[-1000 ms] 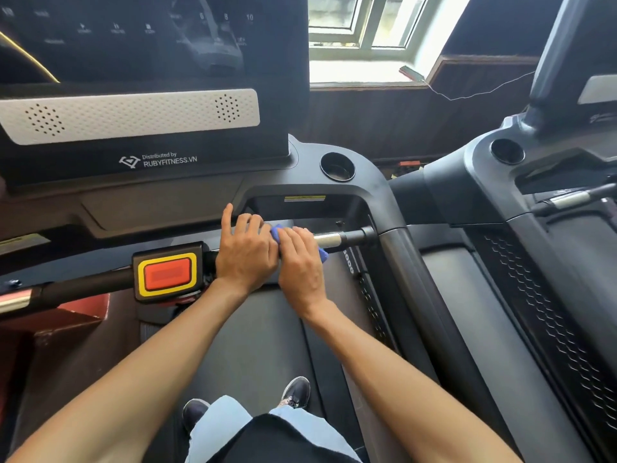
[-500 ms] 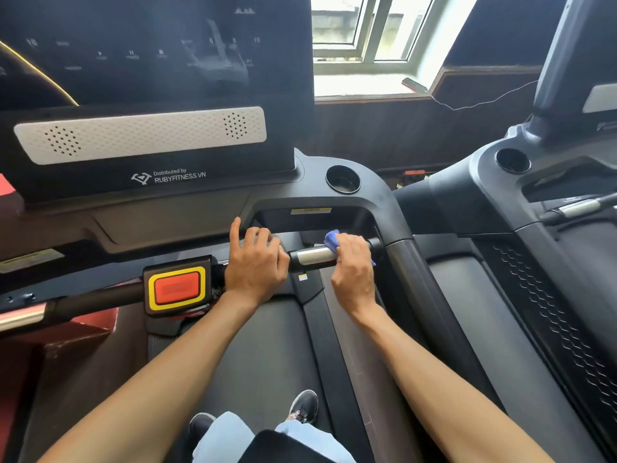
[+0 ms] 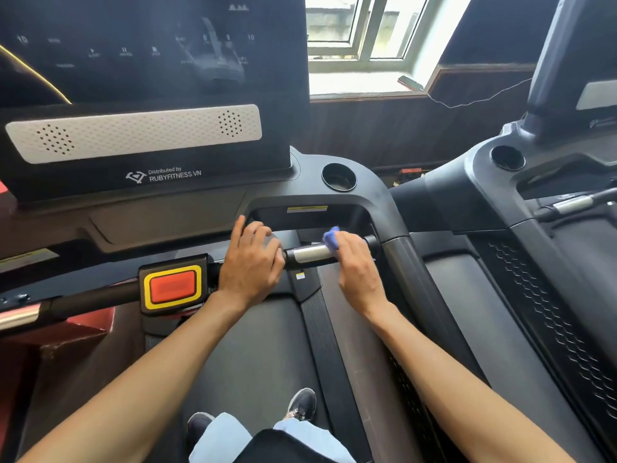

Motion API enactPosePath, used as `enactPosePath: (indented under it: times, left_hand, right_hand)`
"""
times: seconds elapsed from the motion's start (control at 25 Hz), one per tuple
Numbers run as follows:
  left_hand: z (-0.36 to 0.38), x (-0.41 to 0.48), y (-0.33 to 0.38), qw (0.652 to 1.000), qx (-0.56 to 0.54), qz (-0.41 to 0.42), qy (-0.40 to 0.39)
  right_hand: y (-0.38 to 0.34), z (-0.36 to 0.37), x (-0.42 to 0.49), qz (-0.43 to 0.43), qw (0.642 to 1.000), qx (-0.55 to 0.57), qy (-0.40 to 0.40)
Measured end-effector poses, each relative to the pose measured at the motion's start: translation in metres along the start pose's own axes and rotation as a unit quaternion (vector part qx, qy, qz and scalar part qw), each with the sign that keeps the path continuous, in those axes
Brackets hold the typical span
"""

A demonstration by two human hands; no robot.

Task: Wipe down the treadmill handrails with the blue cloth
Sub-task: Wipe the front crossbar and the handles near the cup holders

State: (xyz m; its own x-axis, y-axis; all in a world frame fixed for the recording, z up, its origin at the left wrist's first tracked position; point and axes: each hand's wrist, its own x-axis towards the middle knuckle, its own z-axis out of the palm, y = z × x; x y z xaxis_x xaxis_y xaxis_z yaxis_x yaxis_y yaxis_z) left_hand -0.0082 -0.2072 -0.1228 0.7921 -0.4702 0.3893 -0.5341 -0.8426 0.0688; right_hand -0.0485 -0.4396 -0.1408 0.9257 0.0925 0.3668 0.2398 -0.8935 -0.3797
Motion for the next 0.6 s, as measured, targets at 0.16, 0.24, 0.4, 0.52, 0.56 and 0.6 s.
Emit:
enactPosePath:
  times: [0.16,0.24,0.4,0.52,0.56,0.6]
  left_hand:
    - [0.005,-0.022,0.005,1.0,-0.001,0.015,0.004]
    - [0.007,-0.021,0.008,0.999,0.022,0.002,0.024]
    - [0.007,-0.022,0.004,0.999,0.036,0.016,0.032]
    - [0.006,-0.022,0.007,0.999,0.037,0.001,0.009]
    - [0.006,-0.021,0.01,0.999,0.037,-0.006,0.007]
    - [0.007,-0.018,0.011,0.999,0.037,-0.011,0.01]
  right_hand:
    - [-0.021,0.008,-0.022,-0.01,0.999,0.02,0.024]
    - [-0.059,0.022,-0.014,-0.039,0.998,0.039,0.011]
    - [-0.041,0.014,0.012,-0.055,0.998,0.018,-0.011]
    - [-0.014,-0.003,-0.005,0.048,0.999,-0.01,0.005]
    - [-0.023,-0.001,-0.012,0.058,0.998,-0.012,0.007]
    - [-0.042,0.002,-0.013,0.049,0.999,0.0,0.001]
